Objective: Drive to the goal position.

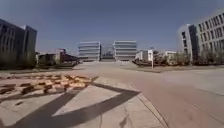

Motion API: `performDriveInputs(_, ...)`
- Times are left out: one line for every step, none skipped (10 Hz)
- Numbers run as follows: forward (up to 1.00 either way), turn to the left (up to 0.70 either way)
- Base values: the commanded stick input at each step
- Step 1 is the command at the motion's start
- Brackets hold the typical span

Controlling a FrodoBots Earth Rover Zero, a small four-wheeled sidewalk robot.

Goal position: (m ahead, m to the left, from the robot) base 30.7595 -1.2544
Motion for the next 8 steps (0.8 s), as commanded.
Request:
performDriveInputs(0.7, 0.0)
performDriveInputs(0.7, 0.0)
performDriveInputs(0.7, 0.0)
performDriveInputs(0.7, 0.0)
performDriveInputs(0.7, 0.0)
performDriveInputs(0.7, 0.0)
performDriveInputs(0.7, -0.03)
performDriveInputs(0.7, -0.05)
